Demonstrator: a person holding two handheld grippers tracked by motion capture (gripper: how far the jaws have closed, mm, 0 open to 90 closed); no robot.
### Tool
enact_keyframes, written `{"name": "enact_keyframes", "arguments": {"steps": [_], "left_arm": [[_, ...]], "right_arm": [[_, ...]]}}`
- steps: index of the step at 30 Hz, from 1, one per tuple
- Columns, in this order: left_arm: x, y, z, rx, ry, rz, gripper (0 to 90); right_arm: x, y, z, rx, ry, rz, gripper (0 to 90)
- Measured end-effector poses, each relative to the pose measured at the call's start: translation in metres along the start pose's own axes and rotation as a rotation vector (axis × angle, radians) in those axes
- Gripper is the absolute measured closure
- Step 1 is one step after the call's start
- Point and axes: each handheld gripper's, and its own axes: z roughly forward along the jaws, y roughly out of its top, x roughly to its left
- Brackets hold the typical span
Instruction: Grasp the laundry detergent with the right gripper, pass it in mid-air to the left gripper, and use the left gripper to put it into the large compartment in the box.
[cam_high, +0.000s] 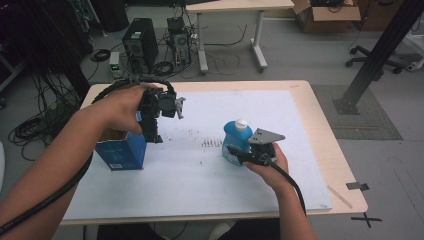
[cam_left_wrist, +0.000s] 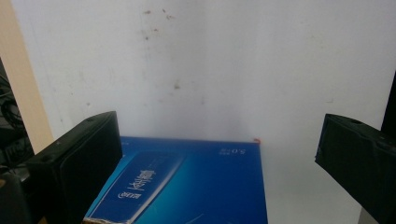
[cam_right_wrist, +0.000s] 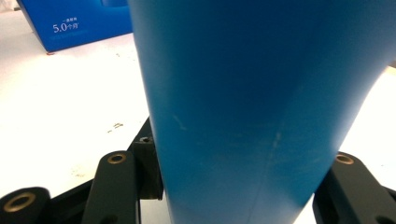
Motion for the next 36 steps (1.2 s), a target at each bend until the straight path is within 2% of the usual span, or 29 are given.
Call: {"name": "enact_keyframes", "arguments": {"steps": [5, 7, 17, 19, 25, 36], "left_arm": [[-0.002, 0.003, -0.003, 0.001, 0.003, 0.004, 0.7], [-0.002, 0.003, -0.005, 0.003, 0.005, 0.006, 0.7], [-0.002, 0.004, -0.013, -0.008, 0.012, 0.007, 0.6], [-0.003, 0.005, -0.015, -0.016, 0.011, 0.013, 0.6], [-0.004, 0.007, -0.019, -0.021, 0.008, 0.022, 0.4], [-0.005, 0.013, -0.025, -0.028, -0.009, 0.033, 0.4]], "right_arm": [[0.000, 0.000, -0.001, 0.000, -0.003, 0.015, 45.9], [0.000, 0.001, -0.002, 0.004, 0.010, 0.019, 45.9], [0.003, 0.022, -0.014, -0.012, 0.062, -0.010, 45.9], [0.003, 0.033, -0.020, -0.012, 0.092, -0.028, 45.9], [0.003, 0.051, -0.032, 0.003, 0.140, -0.071, 46.0], [0.014, 0.066, -0.042, 0.026, 0.262, -0.138, 46.0]]}}
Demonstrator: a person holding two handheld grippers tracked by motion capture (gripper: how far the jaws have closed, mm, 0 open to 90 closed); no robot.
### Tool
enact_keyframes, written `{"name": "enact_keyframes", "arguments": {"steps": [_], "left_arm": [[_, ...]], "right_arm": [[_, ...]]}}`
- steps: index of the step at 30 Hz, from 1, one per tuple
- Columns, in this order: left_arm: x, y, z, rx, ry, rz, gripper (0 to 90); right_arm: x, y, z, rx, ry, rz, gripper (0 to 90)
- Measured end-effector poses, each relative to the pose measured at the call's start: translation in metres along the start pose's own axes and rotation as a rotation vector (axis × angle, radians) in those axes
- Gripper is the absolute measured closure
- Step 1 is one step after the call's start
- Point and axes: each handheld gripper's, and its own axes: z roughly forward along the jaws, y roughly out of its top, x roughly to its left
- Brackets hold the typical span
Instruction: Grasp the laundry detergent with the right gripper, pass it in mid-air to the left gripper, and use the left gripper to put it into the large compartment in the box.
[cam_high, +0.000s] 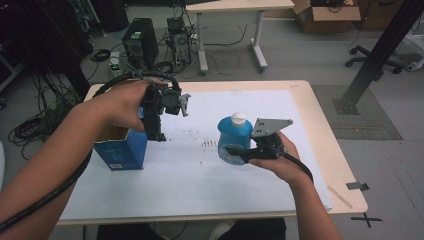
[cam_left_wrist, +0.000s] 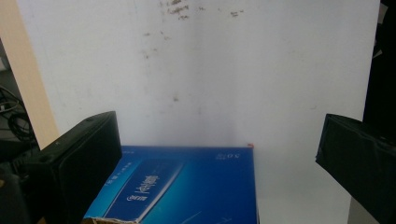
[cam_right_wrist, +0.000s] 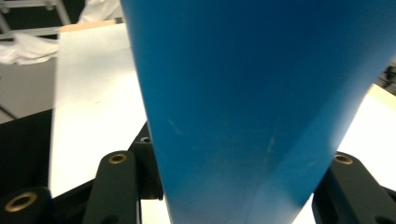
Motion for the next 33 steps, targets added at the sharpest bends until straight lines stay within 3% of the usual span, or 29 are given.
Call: {"name": "enact_keyframes", "arguments": {"steps": [8, 18, 22, 33], "left_arm": [[-0.004, 0.010, 0.000, -0.007, -0.032, 0.018, 0.3], [-0.011, 0.027, 0.002, -0.016, -0.054, 0.049, 0.4], [-0.016, 0.034, 0.002, -0.041, -0.074, 0.062, 0.4], [-0.022, 0.045, 0.002, -0.029, -0.087, 0.092, 0.4]], "right_arm": [[0.009, -0.004, 0.010, -0.022, 0.084, -0.017, 45.7], [0.017, -0.010, 0.040, -0.054, 0.134, -0.001, 45.5], [0.021, -0.008, 0.054, -0.060, 0.154, -0.002, 45.5], [0.028, 0.002, 0.076, -0.054, 0.184, -0.020, 45.5]]}}
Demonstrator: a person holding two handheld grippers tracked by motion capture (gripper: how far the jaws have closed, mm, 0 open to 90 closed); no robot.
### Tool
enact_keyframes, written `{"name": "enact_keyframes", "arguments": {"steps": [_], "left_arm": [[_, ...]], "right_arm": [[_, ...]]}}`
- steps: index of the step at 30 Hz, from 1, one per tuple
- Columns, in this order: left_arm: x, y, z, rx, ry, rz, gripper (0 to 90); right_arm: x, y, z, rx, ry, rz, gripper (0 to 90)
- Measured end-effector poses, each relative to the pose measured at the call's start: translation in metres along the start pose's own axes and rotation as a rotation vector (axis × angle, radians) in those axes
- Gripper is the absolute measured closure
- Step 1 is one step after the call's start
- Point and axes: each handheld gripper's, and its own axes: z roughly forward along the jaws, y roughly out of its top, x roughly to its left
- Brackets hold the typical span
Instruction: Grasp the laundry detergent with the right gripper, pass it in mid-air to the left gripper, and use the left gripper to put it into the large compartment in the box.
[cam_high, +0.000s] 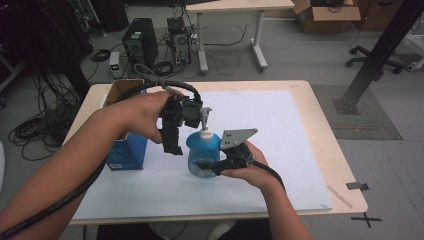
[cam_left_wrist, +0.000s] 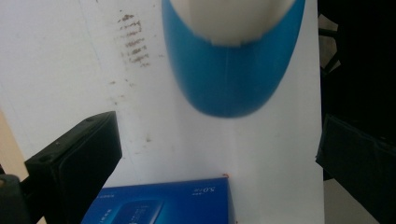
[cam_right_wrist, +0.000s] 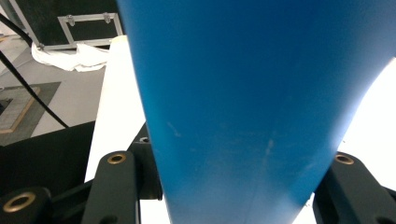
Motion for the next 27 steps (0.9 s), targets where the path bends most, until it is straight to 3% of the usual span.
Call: {"name": "enact_keyframes", "arguments": {"steps": [14, 27], "left_arm": [[-0.003, 0.006, 0.005, -0.007, -0.014, 0.011, 0.4], [-0.004, 0.007, 0.006, -0.015, -0.019, 0.007, 5.8]], "right_arm": [[0.005, 0.016, 0.021, -0.019, 0.003, -0.038, 45.5], [0.007, 0.024, 0.021, -0.015, -0.006, -0.053, 45.5]]}}
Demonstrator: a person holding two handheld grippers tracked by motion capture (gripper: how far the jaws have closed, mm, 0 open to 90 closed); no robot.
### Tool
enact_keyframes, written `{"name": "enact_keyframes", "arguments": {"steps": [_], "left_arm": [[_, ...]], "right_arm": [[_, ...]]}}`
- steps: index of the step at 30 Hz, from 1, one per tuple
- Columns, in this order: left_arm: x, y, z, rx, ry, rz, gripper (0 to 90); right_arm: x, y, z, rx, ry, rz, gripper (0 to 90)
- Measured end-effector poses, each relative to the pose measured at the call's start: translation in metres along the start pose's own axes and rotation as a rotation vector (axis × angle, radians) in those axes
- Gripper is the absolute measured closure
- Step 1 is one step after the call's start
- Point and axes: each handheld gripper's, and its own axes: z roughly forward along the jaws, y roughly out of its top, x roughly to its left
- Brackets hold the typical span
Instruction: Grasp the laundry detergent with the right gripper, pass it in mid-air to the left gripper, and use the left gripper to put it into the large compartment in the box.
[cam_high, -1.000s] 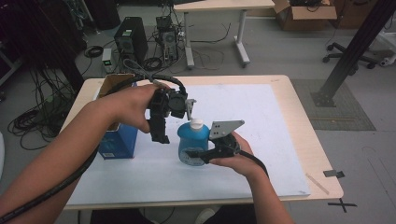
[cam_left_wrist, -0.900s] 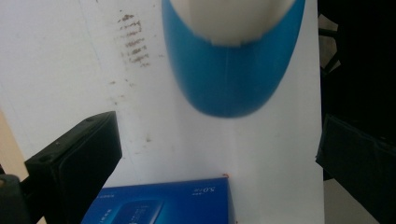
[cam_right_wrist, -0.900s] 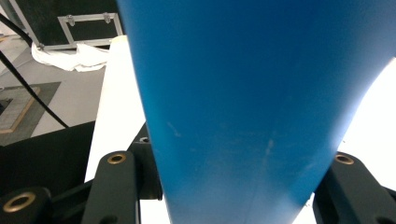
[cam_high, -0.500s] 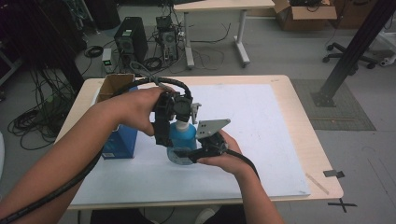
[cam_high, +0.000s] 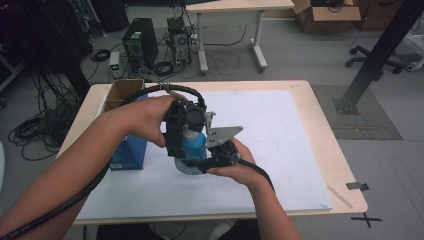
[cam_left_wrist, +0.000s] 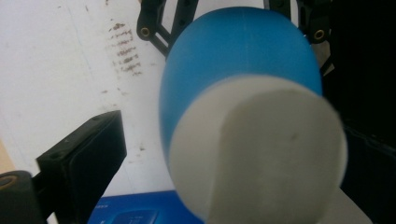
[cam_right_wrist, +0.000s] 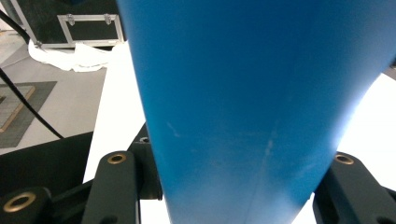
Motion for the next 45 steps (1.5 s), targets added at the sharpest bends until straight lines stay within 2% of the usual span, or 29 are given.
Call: {"name": "enact_keyframes", "arguments": {"steps": [14, 31, 45], "left_arm": [[0.001, 0.004, 0.003, 0.013, -0.004, 0.003, 13.4], [0.001, 0.009, 0.003, 0.027, -0.011, -0.011, 23.0], [0.000, 0.012, 0.002, 0.041, 0.005, -0.003, 27.8]], "right_arm": [[0.000, 0.003, -0.001, -0.001, -0.006, 0.005, 45.5], [0.001, 0.005, -0.003, -0.009, -0.010, 0.003, 45.5], [0.001, 0.006, -0.004, -0.012, -0.015, -0.005, 45.5]]}}
